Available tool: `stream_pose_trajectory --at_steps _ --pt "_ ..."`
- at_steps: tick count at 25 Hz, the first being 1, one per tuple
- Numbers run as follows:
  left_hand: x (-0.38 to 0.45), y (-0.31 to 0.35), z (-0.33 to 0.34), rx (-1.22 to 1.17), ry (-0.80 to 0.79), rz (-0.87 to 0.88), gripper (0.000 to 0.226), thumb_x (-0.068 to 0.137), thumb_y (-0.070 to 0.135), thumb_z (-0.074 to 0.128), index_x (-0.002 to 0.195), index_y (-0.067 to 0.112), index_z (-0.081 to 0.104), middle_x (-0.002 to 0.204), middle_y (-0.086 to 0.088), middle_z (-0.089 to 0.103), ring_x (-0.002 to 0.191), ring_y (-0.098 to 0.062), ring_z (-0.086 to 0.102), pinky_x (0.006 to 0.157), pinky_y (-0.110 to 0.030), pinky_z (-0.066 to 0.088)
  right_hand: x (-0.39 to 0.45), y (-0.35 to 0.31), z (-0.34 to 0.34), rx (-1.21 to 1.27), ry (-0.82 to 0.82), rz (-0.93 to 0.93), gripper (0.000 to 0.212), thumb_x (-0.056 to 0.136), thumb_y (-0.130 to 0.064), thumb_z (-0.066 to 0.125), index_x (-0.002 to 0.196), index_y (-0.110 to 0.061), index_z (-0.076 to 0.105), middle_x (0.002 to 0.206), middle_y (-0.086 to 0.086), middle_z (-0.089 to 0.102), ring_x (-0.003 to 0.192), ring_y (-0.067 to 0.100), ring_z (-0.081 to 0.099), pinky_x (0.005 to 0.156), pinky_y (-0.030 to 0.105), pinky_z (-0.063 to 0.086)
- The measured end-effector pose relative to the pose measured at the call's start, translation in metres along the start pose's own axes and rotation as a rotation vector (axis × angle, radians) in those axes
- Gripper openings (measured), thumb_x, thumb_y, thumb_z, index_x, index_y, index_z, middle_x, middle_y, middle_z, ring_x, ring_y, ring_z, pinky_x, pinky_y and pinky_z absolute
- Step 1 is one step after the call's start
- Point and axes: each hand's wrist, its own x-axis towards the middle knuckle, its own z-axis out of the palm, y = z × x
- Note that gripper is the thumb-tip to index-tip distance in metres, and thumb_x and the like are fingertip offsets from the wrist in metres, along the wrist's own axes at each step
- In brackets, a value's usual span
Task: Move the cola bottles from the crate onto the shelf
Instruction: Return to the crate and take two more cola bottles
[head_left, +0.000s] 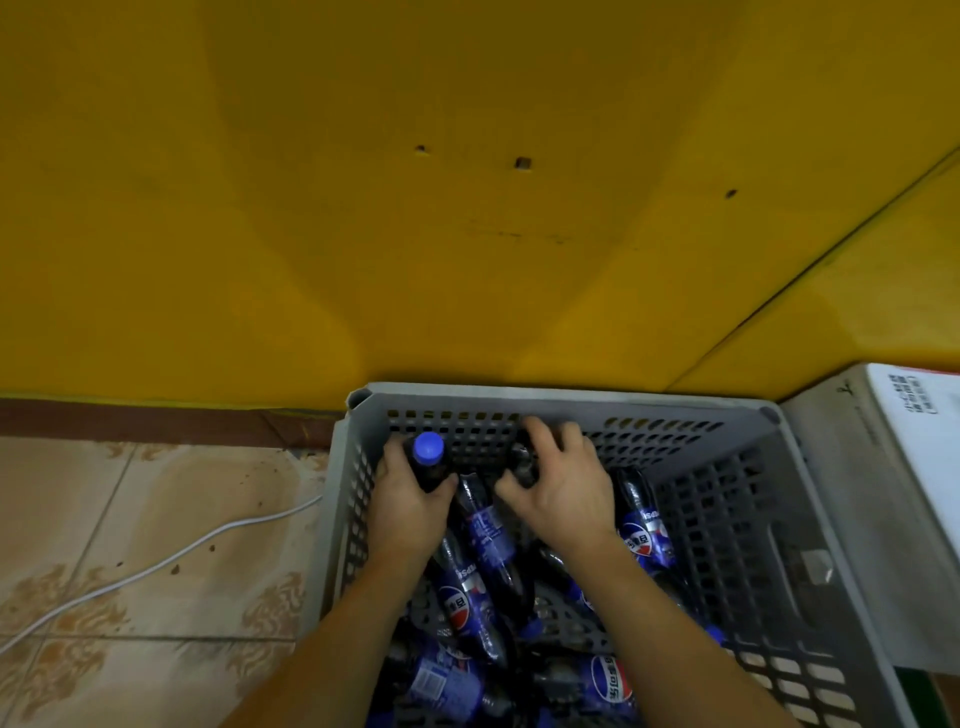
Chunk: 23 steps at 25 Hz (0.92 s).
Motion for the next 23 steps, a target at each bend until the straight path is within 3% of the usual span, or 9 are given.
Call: stream_pose_trajectory --at_steps 3,6,10,14,17,20,23 --pt "-0.002 0.005 -0.002 0.027 -0.013 0.048 0.064 0.084 0.027 0.079 0.136 0.021 0.044 0.137 -0.006 0.055 0.123 -0.030 0.056 0.101 -0.045 0.050 -0.011 0.015 -0.022 0.105 -0.103 0.157 0.068 0.082 -0.054 0.066 0.140 -0.023 0.050 0.128 0.011 0.049 0.103 0.034 0.060 0.075 0.038 0.053" --pt "-0.002 0.008 -0.004 0.035 -0.025 0.050 0.069 0.084 0.027 0.079 0.141 0.020 0.041 0.140 -0.007 0.053 0.126 -0.031 0.054 0.103 -0.045 0.048 -0.002 0.021 -0.036 -0.076 -0.381 0.254 0.066 0.083 -0.055 0.068 0.136 -0.019 0.054 0.137 0.013 0.045 0.107 0.034 0.062 0.077 0.035 0.051" --pt "-0.005 0.006 -0.004 0.039 -0.056 0.063 0.071 0.085 0.028 0.079 0.143 0.021 0.040 0.142 -0.007 0.052 0.128 -0.031 0.053 0.105 -0.047 0.047 0.005 0.018 -0.038 -0.362 -0.678 0.221 0.046 0.081 -0.039 0.075 0.119 -0.014 0.063 0.122 0.006 0.065 0.104 0.027 0.066 0.080 0.036 0.056" --pt "-0.008 0.005 -0.006 0.014 -0.072 0.050 0.074 0.085 0.031 0.078 0.146 0.024 0.036 0.147 -0.003 0.049 0.132 -0.030 0.051 0.107 -0.045 0.044 -0.012 0.018 -0.014 -0.471 -0.902 0.244 0.054 0.079 -0.044 0.072 0.123 -0.014 0.063 0.118 0.002 0.066 0.103 0.024 0.066 0.084 0.036 0.057" --pt "-0.010 0.007 -0.013 -0.004 -0.072 0.073 0.072 0.086 0.034 0.077 0.146 0.027 0.036 0.147 0.000 0.049 0.132 -0.027 0.051 0.106 -0.040 0.044 -0.023 0.023 -0.008 -0.222 -0.895 0.342 0.053 0.083 -0.044 0.068 0.124 -0.011 0.063 0.112 0.003 0.065 0.101 0.022 0.065 0.086 0.032 0.056" --pt "-0.013 0.009 -0.019 -0.017 -0.084 0.111 0.072 0.085 0.039 0.077 0.145 0.030 0.038 0.143 0.003 0.051 0.129 -0.024 0.053 0.103 -0.034 0.044 -0.030 0.033 -0.017 0.075 -0.825 0.473 0.051 0.071 -0.035 0.074 0.114 -0.011 0.060 0.103 0.004 0.064 0.090 0.021 0.065 0.075 0.030 0.058" --pt "-0.021 0.016 -0.023 -0.010 -0.095 0.137 0.071 0.083 0.045 0.077 0.143 0.033 0.040 0.137 0.006 0.051 0.121 -0.018 0.054 0.101 -0.034 0.046 -0.042 0.046 -0.029 0.318 -0.734 0.508 0.054 0.058 -0.034 0.077 0.106 -0.016 0.063 0.100 0.003 0.069 0.086 0.018 0.066 0.074 0.032 0.058"
